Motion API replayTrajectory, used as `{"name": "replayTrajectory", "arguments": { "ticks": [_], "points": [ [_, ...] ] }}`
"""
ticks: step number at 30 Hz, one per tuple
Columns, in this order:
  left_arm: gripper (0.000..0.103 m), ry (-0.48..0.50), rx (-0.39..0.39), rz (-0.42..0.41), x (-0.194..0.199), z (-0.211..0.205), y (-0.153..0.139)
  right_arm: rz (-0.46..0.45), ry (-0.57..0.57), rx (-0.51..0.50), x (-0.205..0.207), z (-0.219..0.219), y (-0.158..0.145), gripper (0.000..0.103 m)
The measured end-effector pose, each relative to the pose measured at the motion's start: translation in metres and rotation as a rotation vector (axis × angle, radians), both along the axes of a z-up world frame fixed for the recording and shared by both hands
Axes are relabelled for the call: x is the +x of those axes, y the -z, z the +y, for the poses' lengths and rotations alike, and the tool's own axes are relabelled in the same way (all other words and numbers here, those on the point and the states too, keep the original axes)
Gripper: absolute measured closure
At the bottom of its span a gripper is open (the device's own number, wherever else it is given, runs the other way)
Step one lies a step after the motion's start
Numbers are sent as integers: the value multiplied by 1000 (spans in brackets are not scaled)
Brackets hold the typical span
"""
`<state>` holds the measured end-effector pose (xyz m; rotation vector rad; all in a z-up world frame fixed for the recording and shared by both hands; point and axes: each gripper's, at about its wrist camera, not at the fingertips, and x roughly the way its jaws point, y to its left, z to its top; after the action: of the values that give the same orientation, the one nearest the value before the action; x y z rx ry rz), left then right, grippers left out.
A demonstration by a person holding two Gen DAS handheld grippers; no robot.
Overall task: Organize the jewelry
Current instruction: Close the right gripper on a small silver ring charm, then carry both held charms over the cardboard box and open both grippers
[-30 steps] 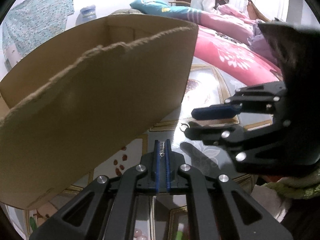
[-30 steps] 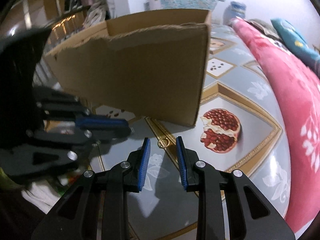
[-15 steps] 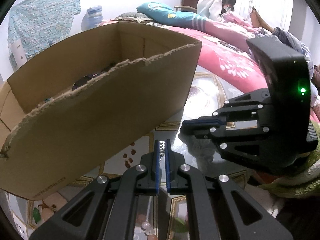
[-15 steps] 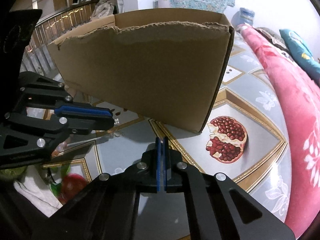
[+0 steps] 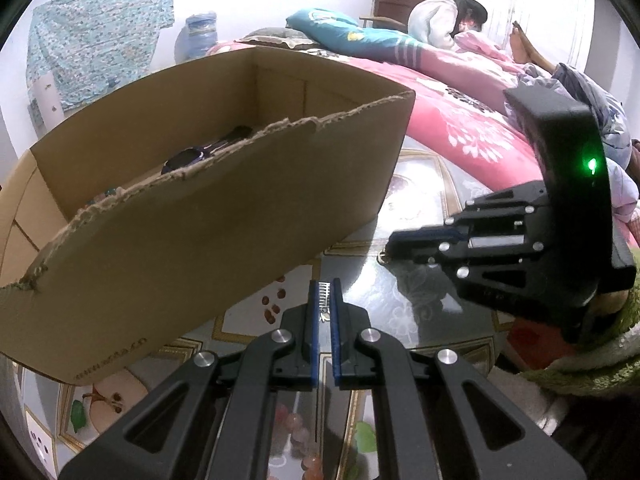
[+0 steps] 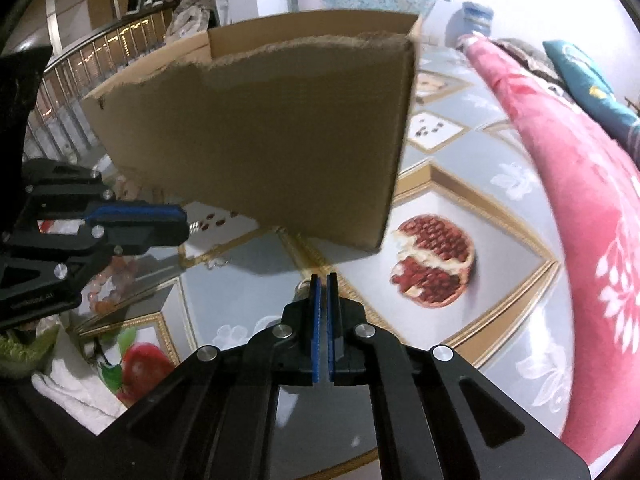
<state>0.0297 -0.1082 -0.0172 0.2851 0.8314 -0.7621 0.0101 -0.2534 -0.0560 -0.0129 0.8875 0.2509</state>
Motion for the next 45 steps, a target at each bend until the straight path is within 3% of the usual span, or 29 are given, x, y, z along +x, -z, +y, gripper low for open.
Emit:
{"name": "replayTrajectory", "arguments": {
  "ticks": [10,14,16,24,28,30,40,45],
  "points": [
    [99,-12,-8,1,3,1,-1,1,-39,39,-7,13,-4,100],
    [99,-17,-10,2,4,3,-1,-17,-69,27,-13,15,-7,84],
    [98,-19,-10,3,5,4,-1,-25,-111,-6,-11,18,-7,81],
    [98,-20,-10,6,6,7,0,-36,-282,-131,-6,33,-2,81],
    [98,-21,-11,7,6,8,1,-28,-363,-125,-4,33,-2,81],
    [98,-22,-11,7,6,9,1,-11,-389,-89,2,26,-1,91],
    [98,-32,-7,4,6,9,-1,4,-387,-5,12,13,-1,93],
    [99,-27,-19,-14,2,11,-9,-34,-359,8,3,0,-18,93]
  ]
}}
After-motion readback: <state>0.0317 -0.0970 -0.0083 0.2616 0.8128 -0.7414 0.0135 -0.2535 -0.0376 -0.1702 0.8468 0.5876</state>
